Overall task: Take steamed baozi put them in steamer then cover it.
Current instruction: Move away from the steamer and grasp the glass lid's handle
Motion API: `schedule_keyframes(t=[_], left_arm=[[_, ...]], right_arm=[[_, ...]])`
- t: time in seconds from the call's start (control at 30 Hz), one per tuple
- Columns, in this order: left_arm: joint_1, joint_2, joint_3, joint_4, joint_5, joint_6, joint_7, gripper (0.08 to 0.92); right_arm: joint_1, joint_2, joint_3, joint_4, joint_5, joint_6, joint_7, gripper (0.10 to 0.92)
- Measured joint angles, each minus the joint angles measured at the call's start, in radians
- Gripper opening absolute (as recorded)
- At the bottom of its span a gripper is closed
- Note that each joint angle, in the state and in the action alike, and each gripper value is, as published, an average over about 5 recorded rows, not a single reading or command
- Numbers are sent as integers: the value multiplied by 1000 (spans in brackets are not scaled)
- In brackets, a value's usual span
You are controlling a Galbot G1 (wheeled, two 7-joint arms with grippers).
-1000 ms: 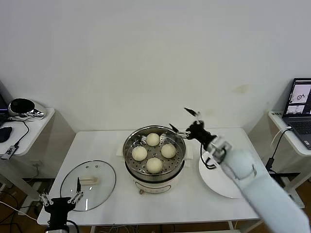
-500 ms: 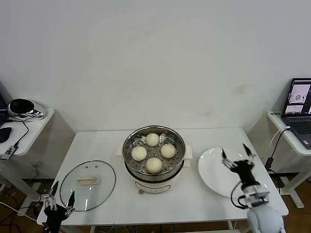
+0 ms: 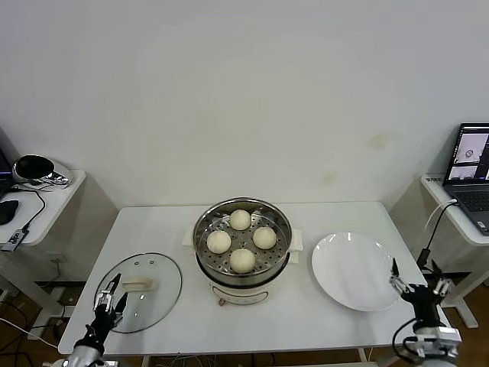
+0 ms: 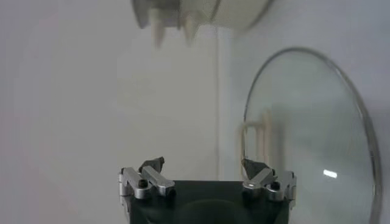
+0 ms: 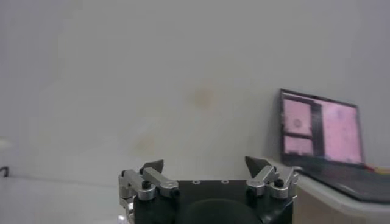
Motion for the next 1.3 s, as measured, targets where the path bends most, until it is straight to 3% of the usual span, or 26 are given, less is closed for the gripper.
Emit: schedule_keyframes(t=[0.73,0.83,1.3], left_arm=[[-257,12,86,230,78,-18,7,818],[-274,9,91,250,78,-20,7,771],[-301,2,102,300,65,-37,-4,368]], right_arm=[[-70,48,65,32,-3,8,13,823],[-72,50,66,31,-4,8,13,823],[-82,59,65,34,-8,11,14,823]])
